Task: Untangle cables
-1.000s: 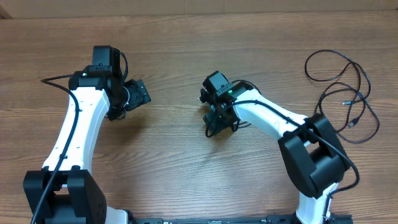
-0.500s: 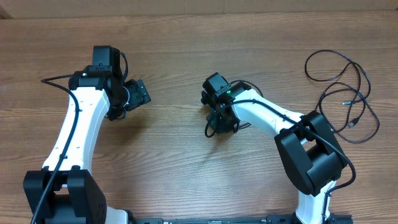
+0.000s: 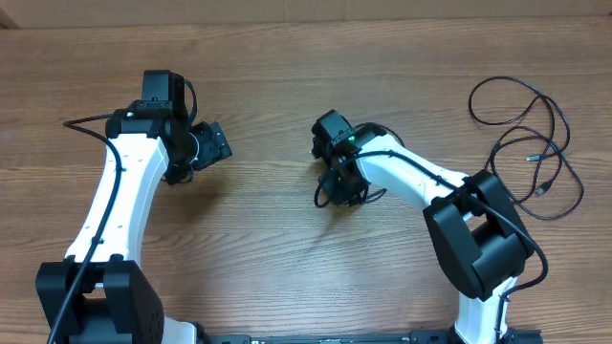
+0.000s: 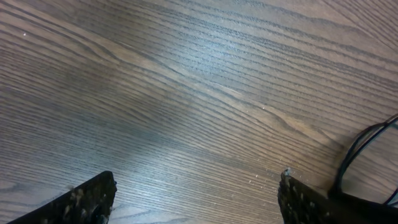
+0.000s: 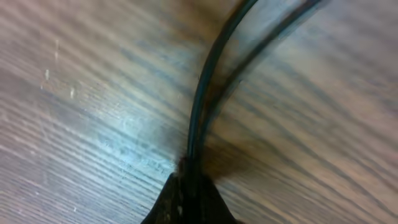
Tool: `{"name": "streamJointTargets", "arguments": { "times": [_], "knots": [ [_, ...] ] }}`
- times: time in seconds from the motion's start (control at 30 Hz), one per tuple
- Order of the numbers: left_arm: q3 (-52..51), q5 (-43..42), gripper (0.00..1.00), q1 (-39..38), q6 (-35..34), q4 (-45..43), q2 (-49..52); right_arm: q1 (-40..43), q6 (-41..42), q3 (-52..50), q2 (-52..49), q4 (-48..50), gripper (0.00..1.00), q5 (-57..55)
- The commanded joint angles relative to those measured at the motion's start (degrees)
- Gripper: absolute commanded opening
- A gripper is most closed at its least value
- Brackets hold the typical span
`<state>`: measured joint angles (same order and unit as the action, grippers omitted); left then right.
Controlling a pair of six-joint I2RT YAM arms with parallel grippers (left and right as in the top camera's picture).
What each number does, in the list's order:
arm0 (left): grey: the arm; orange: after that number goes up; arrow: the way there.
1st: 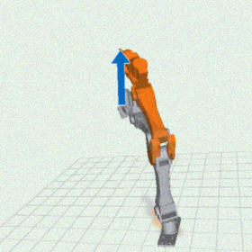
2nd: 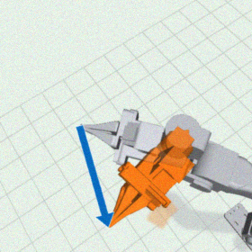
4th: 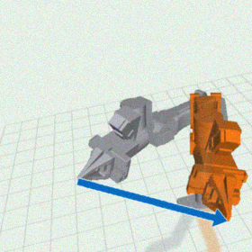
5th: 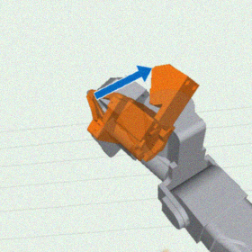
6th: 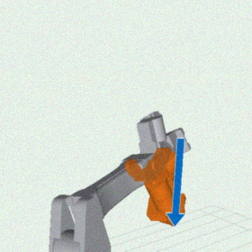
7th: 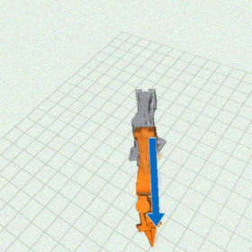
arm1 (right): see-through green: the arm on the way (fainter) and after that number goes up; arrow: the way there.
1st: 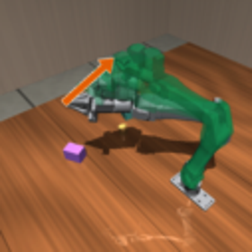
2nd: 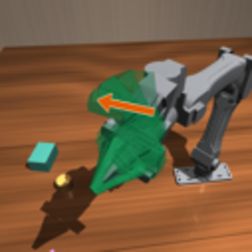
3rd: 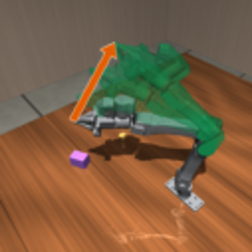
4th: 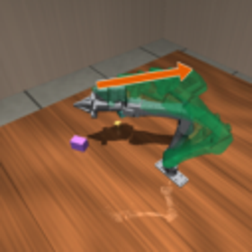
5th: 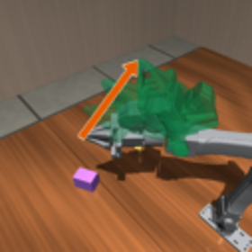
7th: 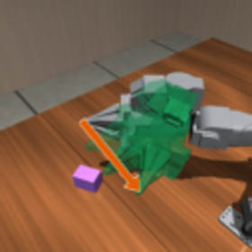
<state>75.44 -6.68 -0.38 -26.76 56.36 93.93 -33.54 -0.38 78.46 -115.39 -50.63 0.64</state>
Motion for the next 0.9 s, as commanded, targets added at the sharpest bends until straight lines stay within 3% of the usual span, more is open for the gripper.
{"name": "streamJointTargets", "arguments": {
  "times": [0.0,0.2,0.4,0.87],
  "knots": [
    [1.29,-0.44,0.83,-0.02,1.05,0.02,-0.31,2.14,4.13,5.22,2.14,-0.44,0.04,-1.2],
    [1.29,-0.42,0.83,-0.02,1.05,0.22,-0.31,8.48,5.55,12.7,7.82,-3.65,0.04,-3.02],
    [1.29,-0.42,0.83,-0.02,1.05,0.15,-0.31,18.08,5.6,19.89,12.94,-8.39,0.04,-11.96],
    [1.29,-0.42,0.83,-0.02,1.05,0.17,-0.31,50.9,12.85,24.26,18.32,-9.92,0.04,-15.63]
  ]
}}
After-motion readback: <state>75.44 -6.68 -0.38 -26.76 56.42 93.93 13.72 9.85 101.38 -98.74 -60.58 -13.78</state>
